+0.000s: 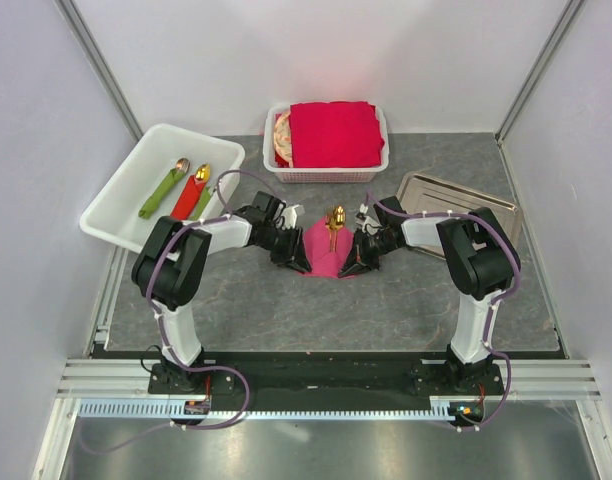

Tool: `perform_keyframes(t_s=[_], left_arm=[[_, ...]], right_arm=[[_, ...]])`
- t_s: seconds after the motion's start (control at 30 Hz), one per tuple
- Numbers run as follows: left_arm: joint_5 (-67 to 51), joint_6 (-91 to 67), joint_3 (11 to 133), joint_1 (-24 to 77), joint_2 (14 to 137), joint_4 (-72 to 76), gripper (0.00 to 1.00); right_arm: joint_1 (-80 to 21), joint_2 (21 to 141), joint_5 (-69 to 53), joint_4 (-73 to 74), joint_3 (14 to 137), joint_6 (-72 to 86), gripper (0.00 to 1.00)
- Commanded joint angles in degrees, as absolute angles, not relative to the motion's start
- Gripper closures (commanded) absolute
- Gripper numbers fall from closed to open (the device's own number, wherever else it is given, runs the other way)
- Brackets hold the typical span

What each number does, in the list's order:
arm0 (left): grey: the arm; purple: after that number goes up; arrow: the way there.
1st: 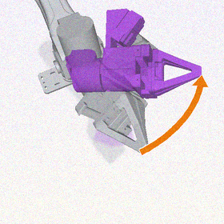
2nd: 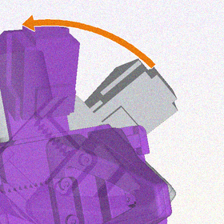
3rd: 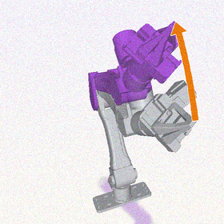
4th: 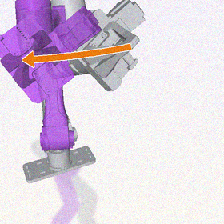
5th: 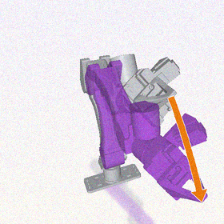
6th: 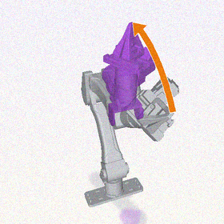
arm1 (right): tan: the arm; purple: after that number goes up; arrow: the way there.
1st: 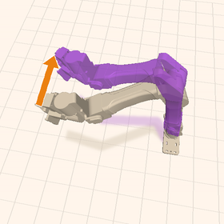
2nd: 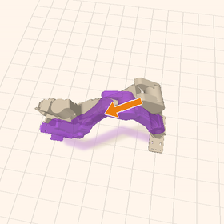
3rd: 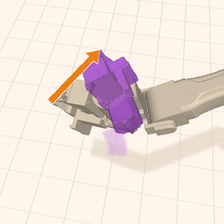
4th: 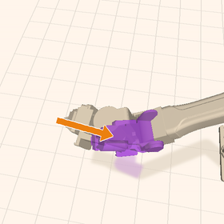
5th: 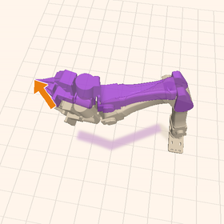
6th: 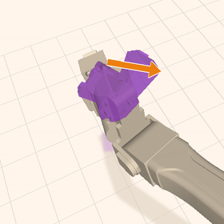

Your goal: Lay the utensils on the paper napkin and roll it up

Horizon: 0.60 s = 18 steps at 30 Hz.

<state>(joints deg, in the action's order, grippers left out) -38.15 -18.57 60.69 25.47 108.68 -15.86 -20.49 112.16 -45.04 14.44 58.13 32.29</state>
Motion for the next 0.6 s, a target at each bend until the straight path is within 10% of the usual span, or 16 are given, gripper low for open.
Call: perform_keyframes(t_s=[0.0, 0.57], left_arm=[[-31.5, -16.2, 58.4, 24.0, 105.6, -18.7, 0.63], [-40.2, -12.4, 56.2, 28.5, 94.0, -9.3, 0.63]], right_arm=[[-20.2, 113.7, -39.8, 16.9, 58.2, 29.0, 1.00], [-22.1, 117.3, -42.7, 21.4, 62.2, 17.4, 1.00]])
